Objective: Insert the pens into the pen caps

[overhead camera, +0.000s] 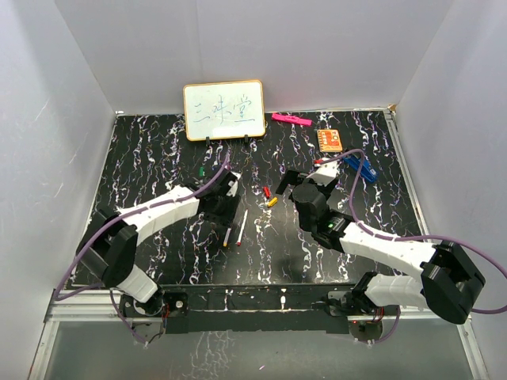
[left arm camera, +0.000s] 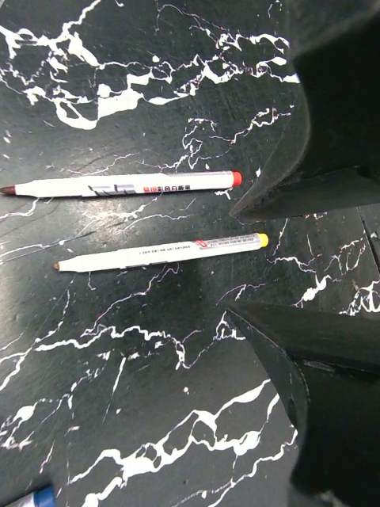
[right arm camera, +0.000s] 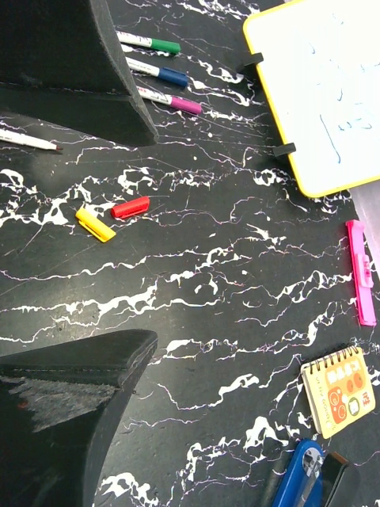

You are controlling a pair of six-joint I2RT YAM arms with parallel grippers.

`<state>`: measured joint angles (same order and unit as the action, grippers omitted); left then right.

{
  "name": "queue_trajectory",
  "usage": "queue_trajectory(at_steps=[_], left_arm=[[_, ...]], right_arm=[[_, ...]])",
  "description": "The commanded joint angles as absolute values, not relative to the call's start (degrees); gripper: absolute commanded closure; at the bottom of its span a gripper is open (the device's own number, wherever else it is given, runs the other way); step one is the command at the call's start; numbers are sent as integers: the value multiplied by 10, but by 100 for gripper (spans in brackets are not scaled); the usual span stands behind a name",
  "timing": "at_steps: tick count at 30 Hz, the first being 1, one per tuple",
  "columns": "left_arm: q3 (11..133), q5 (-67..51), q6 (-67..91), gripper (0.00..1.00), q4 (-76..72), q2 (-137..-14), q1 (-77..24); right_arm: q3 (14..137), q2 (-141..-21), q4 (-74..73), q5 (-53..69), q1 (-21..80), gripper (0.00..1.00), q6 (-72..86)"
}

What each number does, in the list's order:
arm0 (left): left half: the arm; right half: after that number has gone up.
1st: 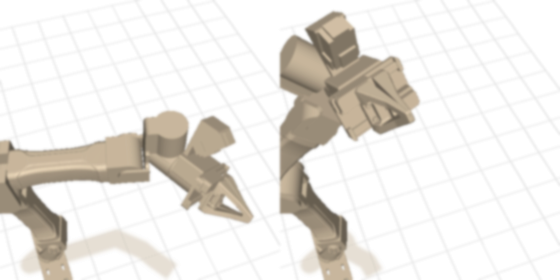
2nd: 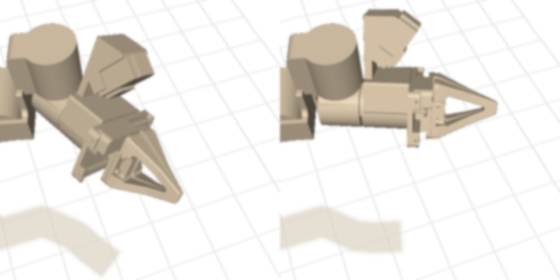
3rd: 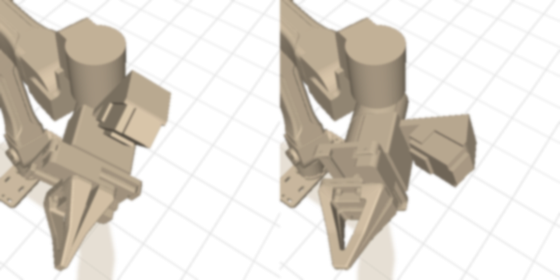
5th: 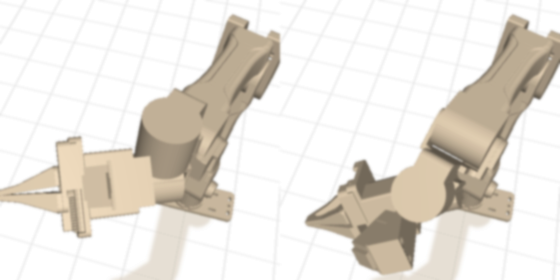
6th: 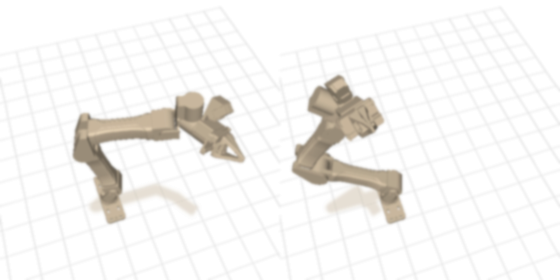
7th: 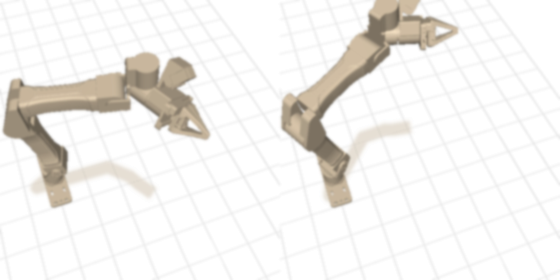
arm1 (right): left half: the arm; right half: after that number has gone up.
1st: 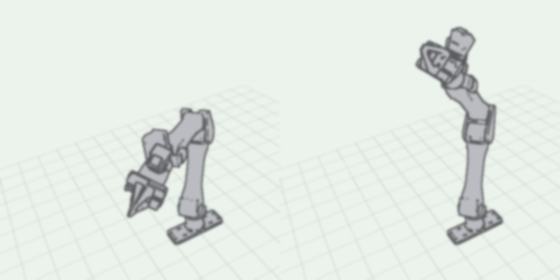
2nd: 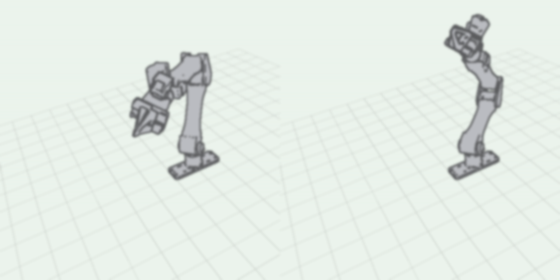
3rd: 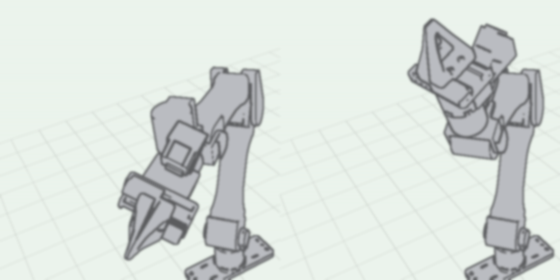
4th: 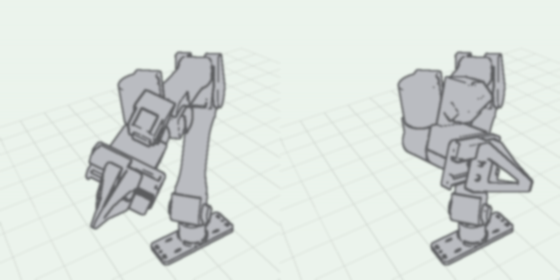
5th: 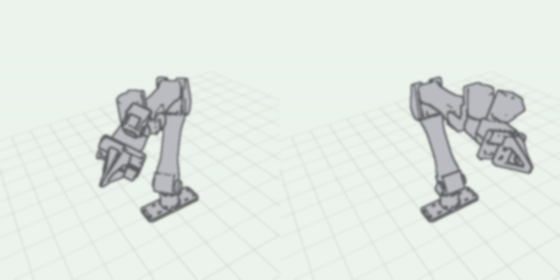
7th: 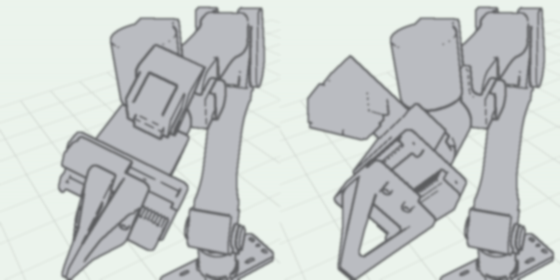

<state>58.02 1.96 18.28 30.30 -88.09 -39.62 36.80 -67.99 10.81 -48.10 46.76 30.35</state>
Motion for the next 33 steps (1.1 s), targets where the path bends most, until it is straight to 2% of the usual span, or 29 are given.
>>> queue_trajectory(at_steps=[1,33], left_arm=[[592,-6,189,56,330,-897,-402],[616,49,183,52,306,-1056,-416]], right_arm=[[371,-668,121,-495,465,2,315],[372,-679,121,-484,462,2,322]])
